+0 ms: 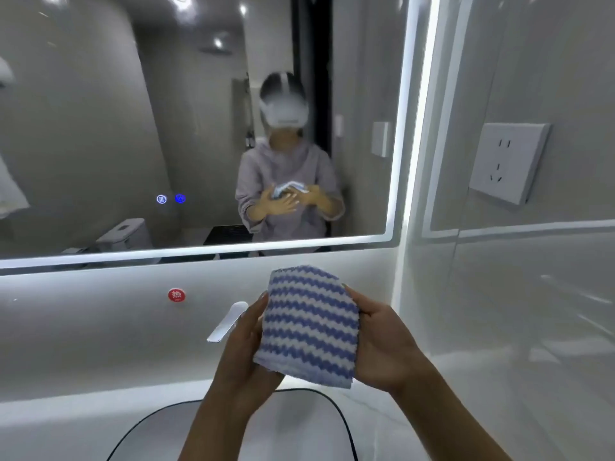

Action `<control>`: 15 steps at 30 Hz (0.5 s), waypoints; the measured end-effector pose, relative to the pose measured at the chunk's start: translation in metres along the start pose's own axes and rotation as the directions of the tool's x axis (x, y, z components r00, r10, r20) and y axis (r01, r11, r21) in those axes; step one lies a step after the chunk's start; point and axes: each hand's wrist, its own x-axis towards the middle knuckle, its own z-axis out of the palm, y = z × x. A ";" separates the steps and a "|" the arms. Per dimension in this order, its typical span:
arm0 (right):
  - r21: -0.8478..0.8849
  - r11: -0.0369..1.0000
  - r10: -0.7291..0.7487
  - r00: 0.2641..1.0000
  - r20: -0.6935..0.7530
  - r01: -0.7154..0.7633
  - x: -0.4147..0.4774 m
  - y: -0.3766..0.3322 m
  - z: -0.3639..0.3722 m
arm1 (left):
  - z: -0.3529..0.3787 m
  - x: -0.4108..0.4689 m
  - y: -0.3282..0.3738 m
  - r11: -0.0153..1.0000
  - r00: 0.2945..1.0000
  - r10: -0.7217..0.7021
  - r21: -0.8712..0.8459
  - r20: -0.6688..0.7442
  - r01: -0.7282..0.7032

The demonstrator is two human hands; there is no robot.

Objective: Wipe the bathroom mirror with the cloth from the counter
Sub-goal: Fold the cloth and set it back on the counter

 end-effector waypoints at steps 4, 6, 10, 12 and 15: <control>-0.030 0.997 0.073 0.994 -0.082 -0.076 -0.007 0.011 0.000 | -0.004 -0.009 -0.008 0.998 0.996 -0.067 0.024 0.063 0.066; -0.060 0.994 0.079 0.987 -0.143 -0.088 -0.009 0.013 -0.001 | -0.004 -0.016 -0.011 0.995 0.992 -0.094 0.046 0.085 0.091; -0.194 0.978 0.025 0.968 -0.248 -0.075 -0.013 0.013 -0.007 | -0.009 -0.022 -0.016 0.991 0.995 -0.083 0.106 0.048 0.077; -0.255 0.965 -0.011 0.967 -0.255 -0.056 -0.015 0.013 -0.011 | -0.010 -0.023 -0.018 0.990 0.998 -0.056 0.134 0.028 0.051; -0.395 0.919 -0.103 0.958 -0.268 -0.012 -0.018 0.012 -0.014 | -0.009 -0.025 -0.019 0.987 1.000 -0.023 0.162 0.012 0.021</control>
